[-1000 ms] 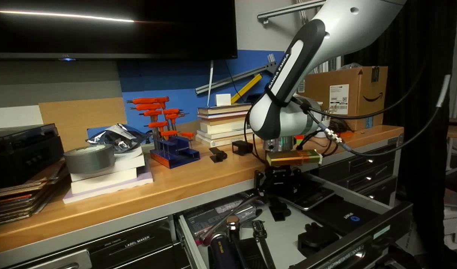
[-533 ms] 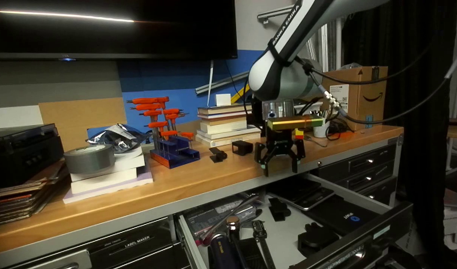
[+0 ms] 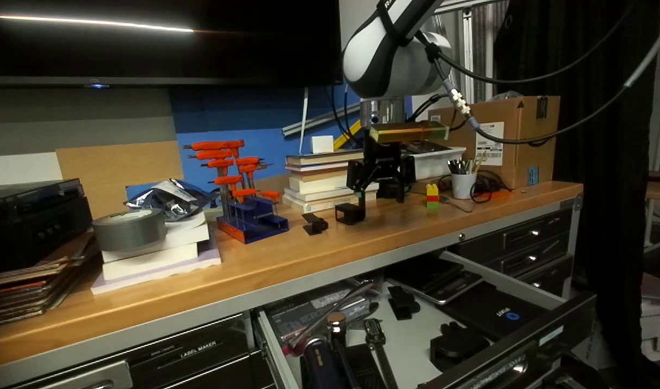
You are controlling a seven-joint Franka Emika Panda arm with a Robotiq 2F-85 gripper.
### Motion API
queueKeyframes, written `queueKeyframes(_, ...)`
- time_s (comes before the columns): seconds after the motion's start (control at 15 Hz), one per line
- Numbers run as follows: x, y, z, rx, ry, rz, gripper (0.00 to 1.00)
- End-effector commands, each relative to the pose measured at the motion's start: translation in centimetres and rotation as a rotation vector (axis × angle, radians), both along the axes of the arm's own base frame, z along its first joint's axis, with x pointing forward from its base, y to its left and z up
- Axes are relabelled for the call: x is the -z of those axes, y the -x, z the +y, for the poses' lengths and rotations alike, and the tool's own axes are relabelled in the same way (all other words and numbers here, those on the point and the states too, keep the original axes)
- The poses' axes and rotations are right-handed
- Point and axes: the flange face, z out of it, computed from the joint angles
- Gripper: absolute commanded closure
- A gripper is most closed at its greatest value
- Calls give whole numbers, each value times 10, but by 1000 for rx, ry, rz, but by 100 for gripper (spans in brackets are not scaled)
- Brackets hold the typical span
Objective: Pick up all the black objects and put them in the open drawer and close it
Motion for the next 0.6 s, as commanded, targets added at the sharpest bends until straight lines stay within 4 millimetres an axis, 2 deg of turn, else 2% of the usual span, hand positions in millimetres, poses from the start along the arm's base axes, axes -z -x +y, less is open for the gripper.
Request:
queueKeyframes(0.0, -11, -38, 5, -105, 20, -69, 0)
queueKeyframes(0.27, -6, -74, -1, -220, 23, -120, 0)
queueKeyframes(0.53, 12, -106, -14, -309, 5, -126, 0)
